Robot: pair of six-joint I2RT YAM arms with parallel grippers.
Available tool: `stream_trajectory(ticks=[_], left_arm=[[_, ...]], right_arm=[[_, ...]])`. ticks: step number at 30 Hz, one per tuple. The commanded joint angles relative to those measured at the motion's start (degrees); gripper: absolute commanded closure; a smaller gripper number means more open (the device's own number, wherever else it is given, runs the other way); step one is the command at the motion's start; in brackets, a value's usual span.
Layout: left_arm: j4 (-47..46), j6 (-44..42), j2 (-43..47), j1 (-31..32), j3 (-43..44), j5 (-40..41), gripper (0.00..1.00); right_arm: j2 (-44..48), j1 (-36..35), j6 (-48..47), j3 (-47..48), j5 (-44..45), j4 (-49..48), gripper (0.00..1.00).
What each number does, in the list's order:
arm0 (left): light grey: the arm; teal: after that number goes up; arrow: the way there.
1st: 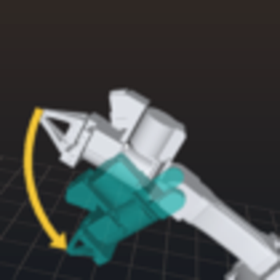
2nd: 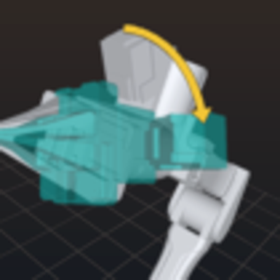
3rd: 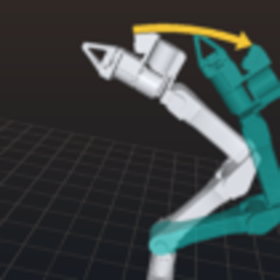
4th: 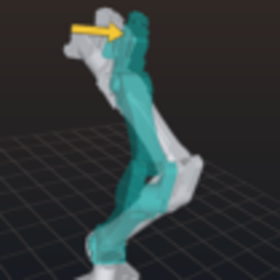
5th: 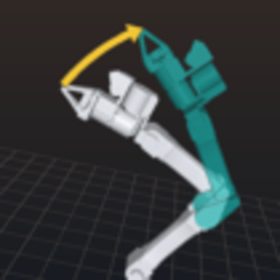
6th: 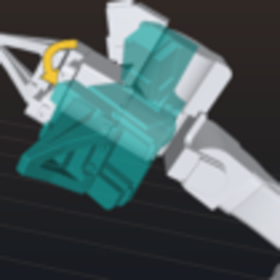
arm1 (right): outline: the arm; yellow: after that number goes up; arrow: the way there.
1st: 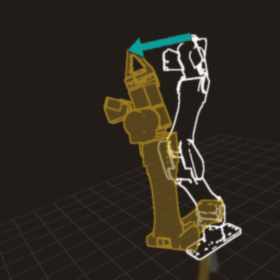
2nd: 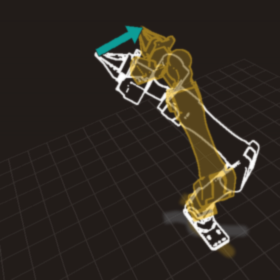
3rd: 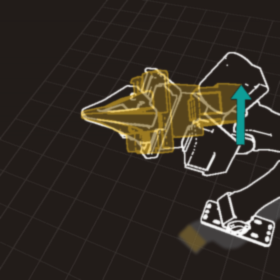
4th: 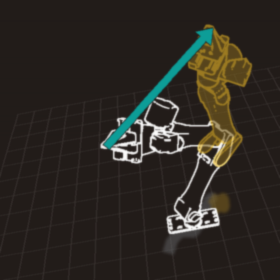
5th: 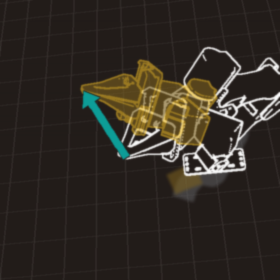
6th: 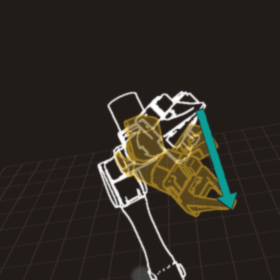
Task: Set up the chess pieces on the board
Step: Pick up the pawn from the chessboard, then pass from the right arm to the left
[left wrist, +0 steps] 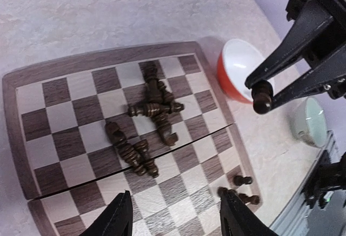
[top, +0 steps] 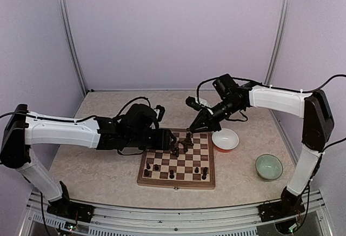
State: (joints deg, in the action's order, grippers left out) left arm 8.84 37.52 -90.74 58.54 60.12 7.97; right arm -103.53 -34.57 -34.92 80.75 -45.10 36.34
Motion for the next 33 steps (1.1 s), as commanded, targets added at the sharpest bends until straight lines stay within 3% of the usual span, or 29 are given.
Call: stream_trajectory(ticks=[1, 7, 12, 24, 33], left_arm=[[-17.3, 3.8, 4.4, -1.6, -3.5, -7.3, 0.45], [-35.6, 10.8, 5.3, -3.5, -11.2, -15.2, 0.52], [-42.8, 14.9, 2.3, -4.4, -12.3, -20.5, 0.62], [-47.0, 17.6, -4.6, -4.4, -9.2, -25.6, 0.72], [-47.2, 18.2, -6.8, -4.4, -7.9, -25.8, 0.73]], right_arm=[[3.1, 1.3, 5.6, -1.8, -8.6, -4.2, 0.88], [3.6, 1.3, 6.2, -3.4, -13.2, -4.6, 0.87], [3.8, 1.3, 6.7, -3.7, -13.7, -4.9, 0.87], [3.4, 1.3, 6.2, -3.9, -13.7, -4.6, 0.86], [3.0, 1.1, 4.7, -4.1, -13.5, -3.7, 0.86]])
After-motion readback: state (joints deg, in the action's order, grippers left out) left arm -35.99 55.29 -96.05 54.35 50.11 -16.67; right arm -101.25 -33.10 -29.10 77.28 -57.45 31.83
